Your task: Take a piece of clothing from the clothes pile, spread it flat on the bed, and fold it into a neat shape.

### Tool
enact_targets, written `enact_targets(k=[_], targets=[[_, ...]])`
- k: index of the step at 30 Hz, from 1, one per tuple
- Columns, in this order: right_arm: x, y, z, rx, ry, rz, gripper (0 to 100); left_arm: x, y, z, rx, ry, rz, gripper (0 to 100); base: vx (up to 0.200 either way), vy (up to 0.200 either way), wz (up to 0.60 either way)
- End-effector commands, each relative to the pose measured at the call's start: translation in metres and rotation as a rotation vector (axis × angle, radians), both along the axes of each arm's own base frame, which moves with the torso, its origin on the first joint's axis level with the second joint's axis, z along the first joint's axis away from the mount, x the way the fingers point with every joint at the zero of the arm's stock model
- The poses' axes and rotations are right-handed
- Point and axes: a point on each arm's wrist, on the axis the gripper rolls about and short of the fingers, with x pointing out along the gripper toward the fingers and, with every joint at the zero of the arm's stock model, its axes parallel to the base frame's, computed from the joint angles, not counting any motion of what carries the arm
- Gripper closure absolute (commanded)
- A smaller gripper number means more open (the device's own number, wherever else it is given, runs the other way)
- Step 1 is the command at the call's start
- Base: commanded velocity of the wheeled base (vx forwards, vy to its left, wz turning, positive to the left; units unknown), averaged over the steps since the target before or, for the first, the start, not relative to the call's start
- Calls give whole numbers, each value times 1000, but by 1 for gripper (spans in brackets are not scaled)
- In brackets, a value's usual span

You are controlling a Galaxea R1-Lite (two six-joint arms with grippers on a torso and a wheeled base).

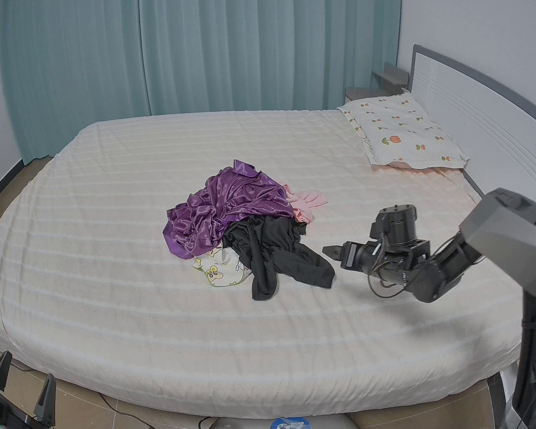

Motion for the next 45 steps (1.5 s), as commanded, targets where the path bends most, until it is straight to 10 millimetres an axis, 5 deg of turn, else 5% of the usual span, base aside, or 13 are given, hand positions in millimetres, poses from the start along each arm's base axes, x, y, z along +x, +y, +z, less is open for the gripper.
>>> enact_targets(k=[1, 9, 25, 26, 33, 40, 45], targets=[[25, 29, -71, -16, 53, 8, 0, 1, 0, -4, 1, 16, 1, 0, 0, 0, 0], [45, 36, -67, -8, 30, 3, 0, 1, 0, -4, 4, 14, 1, 0, 0, 0, 0], [51, 41, -72, -10, 32, 8, 0, 1, 0, -4, 4, 14, -1, 0, 0, 0, 0], [52, 41, -72, -7, 30, 8, 100, 1, 0, -4, 4, 16, 1, 0, 0, 0, 0], [43, 35, -53, 66, 30, -24, 100, 1, 0, -5, 1, 16, -1, 0, 0, 0, 0], [12, 14, -24, 182, -6, -25, 100, 1, 0, -4, 1, 12, -1, 0, 0, 0, 0], [-11, 1, -22, 243, -28, -37, 100, 1, 0, -4, -4, 12, 4, 0, 0, 0, 0]])
